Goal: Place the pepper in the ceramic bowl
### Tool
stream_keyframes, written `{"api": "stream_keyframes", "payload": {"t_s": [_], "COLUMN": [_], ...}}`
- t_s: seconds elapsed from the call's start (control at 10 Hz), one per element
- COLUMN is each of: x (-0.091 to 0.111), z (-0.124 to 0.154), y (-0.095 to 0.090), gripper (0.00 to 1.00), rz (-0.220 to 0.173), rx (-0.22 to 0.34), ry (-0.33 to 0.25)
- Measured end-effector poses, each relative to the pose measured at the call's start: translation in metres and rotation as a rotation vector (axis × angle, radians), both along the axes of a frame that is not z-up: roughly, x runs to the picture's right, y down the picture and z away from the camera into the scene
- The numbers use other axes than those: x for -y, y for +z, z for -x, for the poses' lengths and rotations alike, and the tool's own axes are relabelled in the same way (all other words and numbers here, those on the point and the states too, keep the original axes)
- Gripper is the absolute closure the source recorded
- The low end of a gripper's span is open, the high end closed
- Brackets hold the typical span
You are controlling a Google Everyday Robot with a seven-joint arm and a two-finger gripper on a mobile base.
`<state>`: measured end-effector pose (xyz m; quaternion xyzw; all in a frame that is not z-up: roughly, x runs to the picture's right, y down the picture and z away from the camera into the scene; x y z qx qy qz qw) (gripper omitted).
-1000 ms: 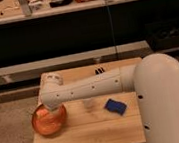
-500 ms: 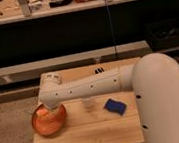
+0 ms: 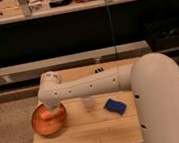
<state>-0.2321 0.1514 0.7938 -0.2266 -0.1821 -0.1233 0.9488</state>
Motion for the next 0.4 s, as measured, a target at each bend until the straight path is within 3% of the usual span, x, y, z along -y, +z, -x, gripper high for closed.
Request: {"api": "stream_keyframes", "payload": {"t_s": [0.2,0.4], "x": [0.0005,0.0002], "z": [0.0001,0.0018], "y": [0.0012,0.0026], "gripper": [0.32,0.48], "rz": [-0.001,-0.003], "rx": [0.0,0.002], "ry": [-0.008,-0.019]}}
